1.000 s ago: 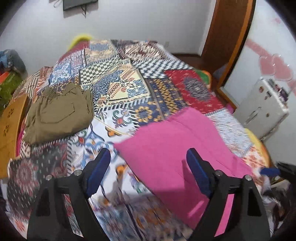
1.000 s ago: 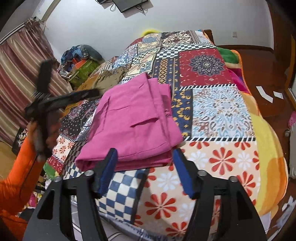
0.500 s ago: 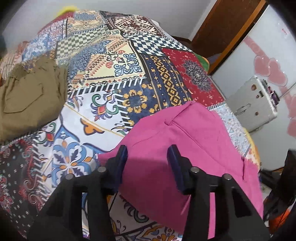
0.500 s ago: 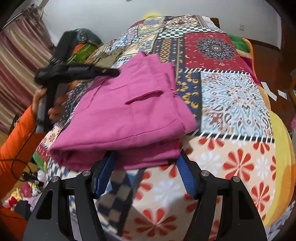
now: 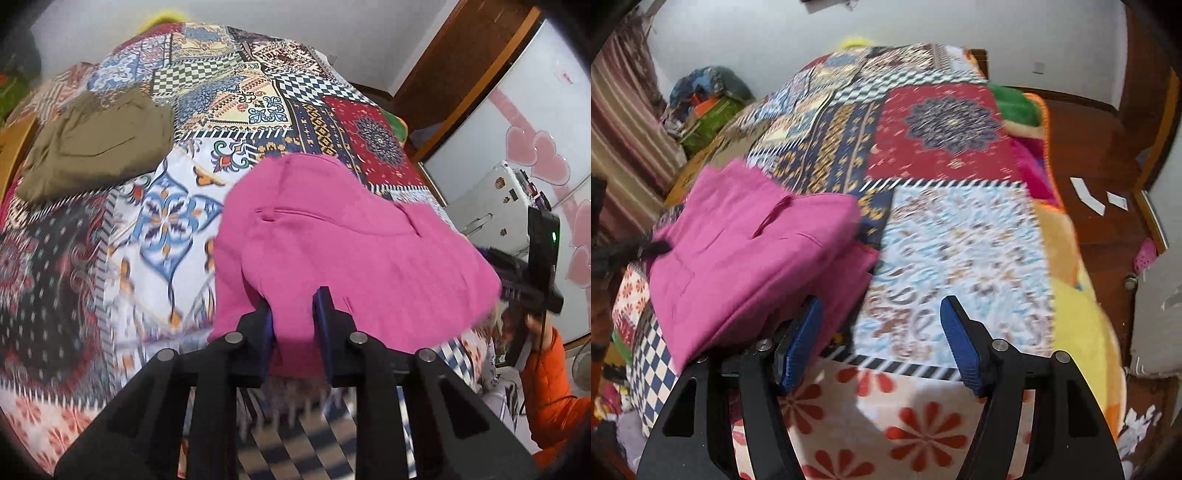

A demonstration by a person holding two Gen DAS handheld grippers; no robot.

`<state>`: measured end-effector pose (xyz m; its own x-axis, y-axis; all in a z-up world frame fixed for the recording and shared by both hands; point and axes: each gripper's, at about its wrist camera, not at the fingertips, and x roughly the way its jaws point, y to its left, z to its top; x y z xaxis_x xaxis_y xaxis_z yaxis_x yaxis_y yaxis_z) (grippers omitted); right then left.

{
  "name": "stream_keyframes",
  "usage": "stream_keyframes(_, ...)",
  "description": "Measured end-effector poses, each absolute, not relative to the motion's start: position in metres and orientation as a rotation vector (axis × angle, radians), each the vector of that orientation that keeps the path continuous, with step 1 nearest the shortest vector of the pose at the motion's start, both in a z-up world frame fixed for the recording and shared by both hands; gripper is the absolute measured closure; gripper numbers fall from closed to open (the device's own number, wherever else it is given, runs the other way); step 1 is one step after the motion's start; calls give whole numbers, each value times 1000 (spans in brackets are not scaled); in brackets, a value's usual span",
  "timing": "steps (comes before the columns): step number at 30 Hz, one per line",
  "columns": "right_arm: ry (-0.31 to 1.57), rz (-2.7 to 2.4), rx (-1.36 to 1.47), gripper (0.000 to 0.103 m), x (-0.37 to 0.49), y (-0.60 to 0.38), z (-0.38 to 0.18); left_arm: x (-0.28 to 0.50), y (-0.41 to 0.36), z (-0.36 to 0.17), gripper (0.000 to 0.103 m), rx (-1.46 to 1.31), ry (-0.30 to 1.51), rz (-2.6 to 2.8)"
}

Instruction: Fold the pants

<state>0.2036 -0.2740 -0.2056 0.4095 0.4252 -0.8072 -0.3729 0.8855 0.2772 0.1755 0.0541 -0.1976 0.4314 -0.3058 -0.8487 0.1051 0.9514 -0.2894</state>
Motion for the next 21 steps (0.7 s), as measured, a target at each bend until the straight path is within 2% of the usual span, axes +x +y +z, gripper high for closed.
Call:
stream_keyframes(8, 953, 556, 155, 40, 183, -281, -168, 117, 50, -185, 83, -212, 1064, -230)
stream_keyframes(21, 880, 776, 64, 40, 175, -186, -150, 92, 103, -158, 83, -171, 983, -5)
